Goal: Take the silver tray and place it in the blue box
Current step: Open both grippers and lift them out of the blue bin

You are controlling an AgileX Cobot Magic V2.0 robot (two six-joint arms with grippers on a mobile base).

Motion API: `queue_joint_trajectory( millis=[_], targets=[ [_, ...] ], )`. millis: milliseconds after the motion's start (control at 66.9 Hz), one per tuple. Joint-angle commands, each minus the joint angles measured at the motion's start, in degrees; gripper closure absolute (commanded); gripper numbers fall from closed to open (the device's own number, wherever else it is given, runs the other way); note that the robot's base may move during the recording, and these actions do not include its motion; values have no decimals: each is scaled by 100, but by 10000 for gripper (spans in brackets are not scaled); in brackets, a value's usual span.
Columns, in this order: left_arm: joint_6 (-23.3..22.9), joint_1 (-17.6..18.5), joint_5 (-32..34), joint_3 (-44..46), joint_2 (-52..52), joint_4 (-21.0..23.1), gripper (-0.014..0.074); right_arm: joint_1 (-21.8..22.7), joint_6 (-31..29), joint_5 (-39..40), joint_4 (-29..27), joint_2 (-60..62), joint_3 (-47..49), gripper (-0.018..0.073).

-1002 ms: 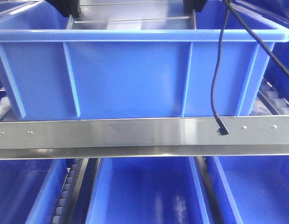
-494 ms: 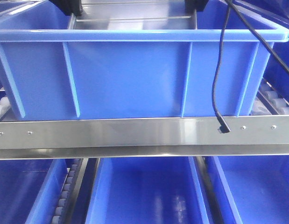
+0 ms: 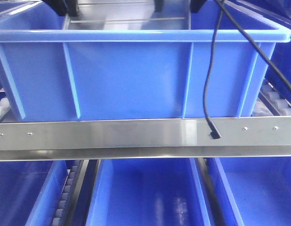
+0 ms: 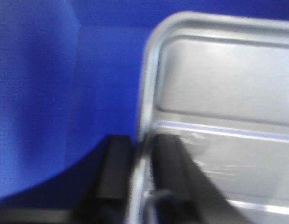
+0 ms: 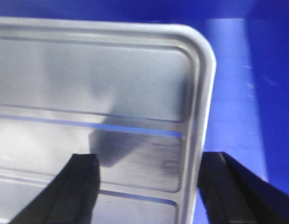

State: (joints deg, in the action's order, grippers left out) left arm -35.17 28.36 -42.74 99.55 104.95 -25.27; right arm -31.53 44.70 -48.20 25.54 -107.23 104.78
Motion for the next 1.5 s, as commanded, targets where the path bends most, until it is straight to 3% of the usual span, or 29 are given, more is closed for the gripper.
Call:
queue_joint_trajectory(
  millis=[0,90,359,449,583,673,897,1077,1361,1481],
  targets=[
    [-30,-5,396,217,-298,-69,279,-29,-20,688,295,334,295,19],
    [-31,-57,308,217,-298,-183,211,10,-11,653,477,334,295,45],
    [-79,-111,326,217,-298,-241,248,73,-11,750,471,334,295,57],
    [-79,-111,326,217,-298,-241,399,73,-11,759,471,334,295,166],
    [-79,-99,412,217,-298,-241,710,73,-11,840,471,334,295,523],
    [-79,-99,606,217,-263,-230,677,73,-11,1035,471,328,295,485],
    [-79,-110,511,217,-409,13,686,73,-16,1461,446,334,269,510],
    [-79,-110,278,-133,-743,253,685,66,-21,1865,436,724,-426,510],
    [-55,-99,1902,-1593,-1878,587,685,66,-21,4648,483,2030,-2602,510],
    [250,-62,2817,-2551,-2624,587,685,66,-21,5558,997,2675,-3614,510]
  ],
)
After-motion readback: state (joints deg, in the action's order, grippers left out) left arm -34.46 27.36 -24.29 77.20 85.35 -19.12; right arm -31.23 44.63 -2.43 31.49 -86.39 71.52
